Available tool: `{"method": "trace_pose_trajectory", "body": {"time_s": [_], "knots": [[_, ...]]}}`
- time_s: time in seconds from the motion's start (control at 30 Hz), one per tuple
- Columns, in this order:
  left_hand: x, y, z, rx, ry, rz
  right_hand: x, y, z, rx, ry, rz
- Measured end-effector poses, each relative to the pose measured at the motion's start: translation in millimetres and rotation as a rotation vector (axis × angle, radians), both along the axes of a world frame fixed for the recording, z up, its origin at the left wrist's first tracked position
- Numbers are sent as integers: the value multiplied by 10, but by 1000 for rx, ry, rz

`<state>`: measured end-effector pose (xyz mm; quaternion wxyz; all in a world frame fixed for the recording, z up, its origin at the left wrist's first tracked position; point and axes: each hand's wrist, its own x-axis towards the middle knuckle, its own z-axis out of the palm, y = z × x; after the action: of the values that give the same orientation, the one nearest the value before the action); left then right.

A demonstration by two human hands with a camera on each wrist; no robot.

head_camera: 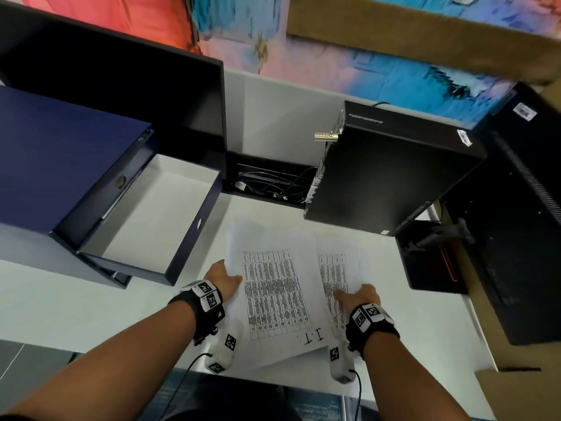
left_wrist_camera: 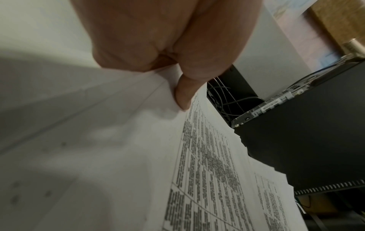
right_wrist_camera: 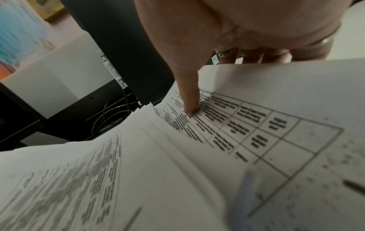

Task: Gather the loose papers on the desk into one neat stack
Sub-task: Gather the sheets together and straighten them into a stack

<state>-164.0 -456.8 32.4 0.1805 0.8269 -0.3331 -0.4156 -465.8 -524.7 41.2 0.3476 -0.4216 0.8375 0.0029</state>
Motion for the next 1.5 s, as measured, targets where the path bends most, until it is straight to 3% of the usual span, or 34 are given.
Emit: {"method": "trace_pose_trajectory", "body": {"time_s": [0.13, 0.3, 0.53, 0.7, 0.8, 0.9, 1.03, 1.1, 1.17, 1.23, 1.37, 1.5], "knots": [[39, 9, -41, -5, 0, 9, -27, -7, 53, -71, -139, -65], [17, 13, 7, -32, -21, 8, -65, 10, 217, -175, -101, 33], [70, -9, -6, -45, -52, -15, -406, -192, 1297, -619, 47, 104], [67, -25, 27, -67, -40, -30, -489, -246, 1826, -745, -181, 100], [68, -17, 30, -74, -17, -25, -348, -220, 1675, -675, -344, 29], [52, -37, 62, -59, 87, 100, -117, -240, 1271, -601, -399, 18], [29, -76, 100, -93, 308, 351, 227, -154, 608, -397, -296, 184], [22, -57, 91, -83, 282, 293, 182, -102, 345, -249, -131, 154], [27, -14, 69, -37, 143, 143, 30, -16, 175, -73, 105, 107], [39, -14, 37, -16, 15, 32, -65, 91, 51, 27, 213, 128], [5, -17, 94, -23, -46, -30, -48, 157, -113, -3, 193, 129], [18, -27, 84, -18, -71, -53, -95, 66, -108, -74, -2, -94]]}}
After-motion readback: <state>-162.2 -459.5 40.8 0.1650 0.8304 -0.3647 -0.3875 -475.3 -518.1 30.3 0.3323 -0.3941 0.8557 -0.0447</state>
